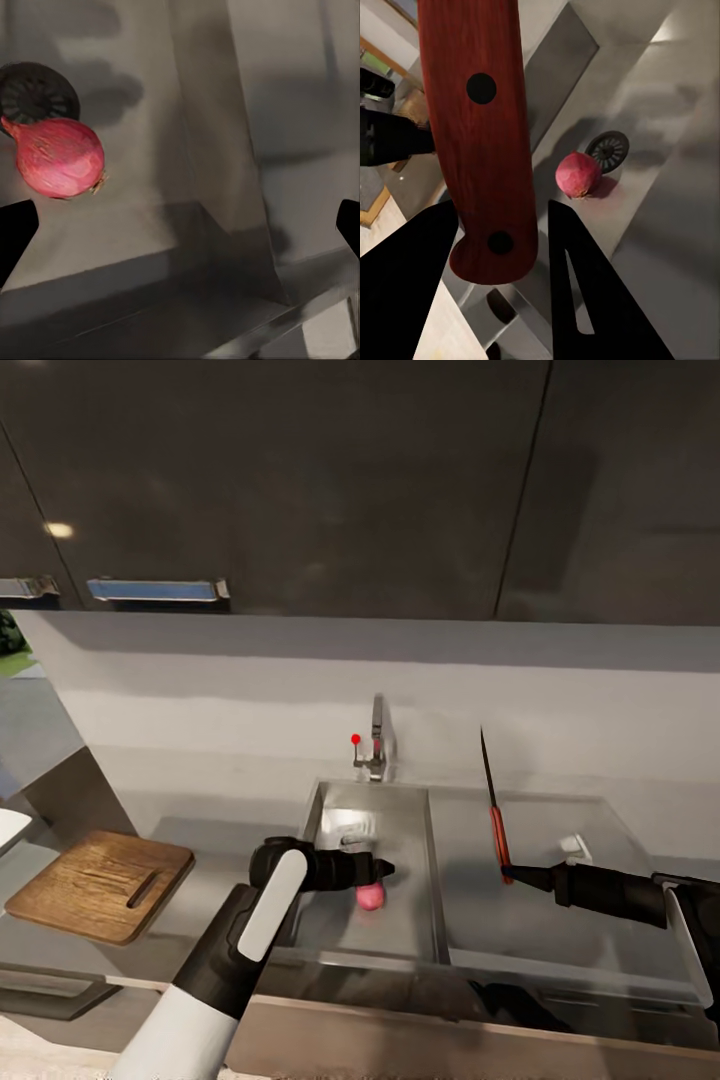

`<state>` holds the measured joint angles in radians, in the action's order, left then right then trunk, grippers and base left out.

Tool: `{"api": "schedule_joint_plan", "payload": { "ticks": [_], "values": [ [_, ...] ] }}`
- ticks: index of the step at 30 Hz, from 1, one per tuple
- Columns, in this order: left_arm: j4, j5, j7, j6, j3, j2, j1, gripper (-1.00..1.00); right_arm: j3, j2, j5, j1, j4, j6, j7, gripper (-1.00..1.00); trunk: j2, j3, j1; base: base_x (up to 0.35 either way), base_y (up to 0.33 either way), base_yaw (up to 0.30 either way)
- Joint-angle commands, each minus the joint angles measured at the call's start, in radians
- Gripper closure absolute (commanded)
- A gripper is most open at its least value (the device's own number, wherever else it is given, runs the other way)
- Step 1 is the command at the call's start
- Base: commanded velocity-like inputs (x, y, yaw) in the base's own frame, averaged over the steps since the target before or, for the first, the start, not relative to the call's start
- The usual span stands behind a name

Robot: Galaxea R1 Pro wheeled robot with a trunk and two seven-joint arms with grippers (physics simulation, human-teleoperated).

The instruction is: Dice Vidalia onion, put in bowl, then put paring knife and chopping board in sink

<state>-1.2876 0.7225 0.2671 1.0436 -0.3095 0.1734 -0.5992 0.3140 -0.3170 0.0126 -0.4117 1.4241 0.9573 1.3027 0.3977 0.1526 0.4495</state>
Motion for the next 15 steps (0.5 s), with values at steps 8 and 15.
{"api": "schedule_joint_plan", "payload": {
  "ticks": [8, 15],
  "values": [
    [0.069, 0.024, 0.01, 0.002, 0.001, 0.0, -0.031, -1.0, 0.001, -0.001, 0.002, -0.001, 0.0, 0.012, 0.003, 1.0, 0.002, 0.015, 0.001, 0.0, 0.0, 0.0],
    [0.069, 0.043, 0.009, 0.002, 0.002, -0.002, -0.037, -1.0, 0.001, -0.001, 0.002, -0.001, -0.002, 0.012, 0.003, 1.0, 0.002, 0.027, 0.001, 0.0, 0.0, 0.0]
  ]
}}
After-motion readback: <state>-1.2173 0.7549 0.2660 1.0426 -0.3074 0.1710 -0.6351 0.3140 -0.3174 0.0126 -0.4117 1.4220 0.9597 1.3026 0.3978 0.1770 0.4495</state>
